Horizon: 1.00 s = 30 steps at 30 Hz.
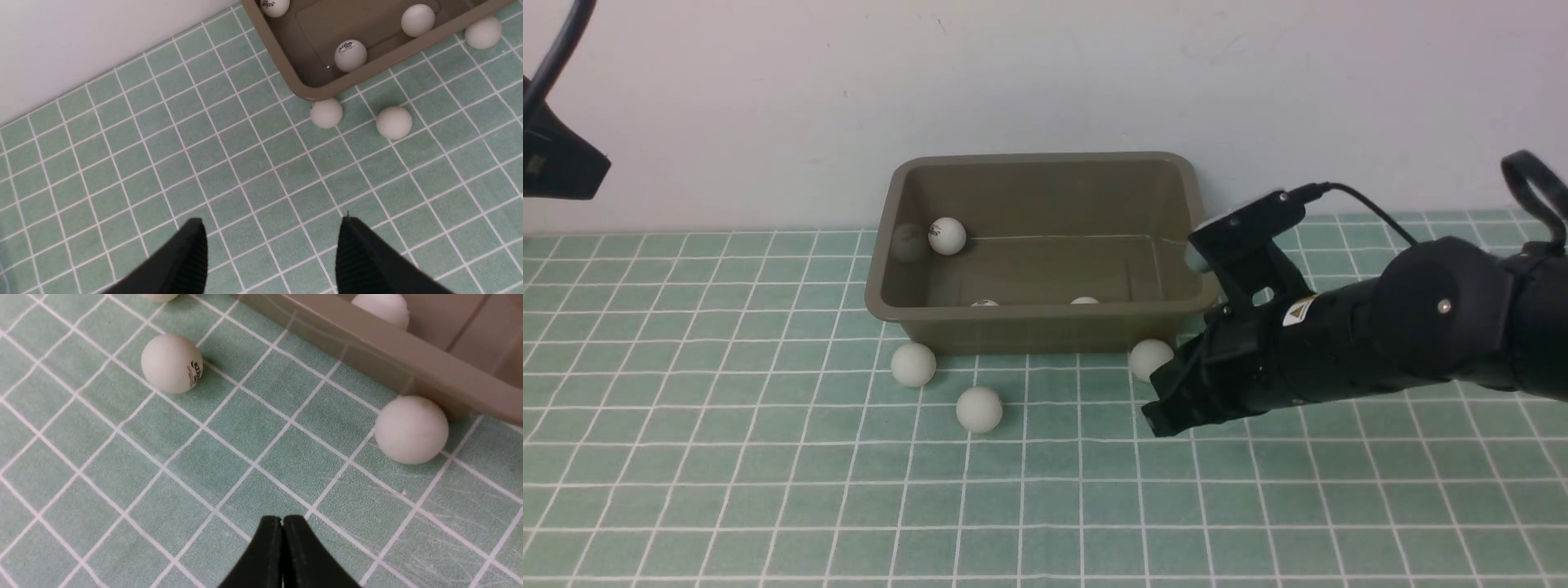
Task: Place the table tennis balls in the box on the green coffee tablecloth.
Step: 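Reach for and grasp a ping pong ball on the table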
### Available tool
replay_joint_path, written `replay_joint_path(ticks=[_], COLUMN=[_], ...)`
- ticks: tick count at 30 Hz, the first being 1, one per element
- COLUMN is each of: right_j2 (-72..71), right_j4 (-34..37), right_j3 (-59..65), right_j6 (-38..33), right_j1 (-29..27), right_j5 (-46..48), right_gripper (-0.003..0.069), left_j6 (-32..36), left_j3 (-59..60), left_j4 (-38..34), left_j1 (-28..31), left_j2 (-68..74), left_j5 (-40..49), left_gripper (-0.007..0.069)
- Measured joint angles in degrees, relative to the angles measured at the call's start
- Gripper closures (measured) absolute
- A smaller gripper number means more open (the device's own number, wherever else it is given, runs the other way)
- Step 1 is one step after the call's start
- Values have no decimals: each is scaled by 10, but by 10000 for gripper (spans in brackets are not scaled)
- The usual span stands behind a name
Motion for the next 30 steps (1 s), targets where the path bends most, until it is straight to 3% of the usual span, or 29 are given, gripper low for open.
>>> replay_joint_path(ticks=[6, 16, 25, 30], right_j2=[-24, -150, -103, -37], right_j4=[-42, -206, -156, -113], right_j3=[0, 0, 0, 0], right_j6=[25, 124, 128, 128], right_j1=[0, 0, -1, -1], right_j5=[38, 179, 149, 58], right_gripper=[672, 672, 663, 529], left_j6=[4, 4, 4, 4], left_j3=[0, 0, 0, 0], left_j4=[0, 0, 0, 0], left_j1=[0, 0, 0, 0], left_j2=[0, 0, 0, 0], left_j5=[0, 0, 0, 0], left_gripper=[241, 241, 241, 241])
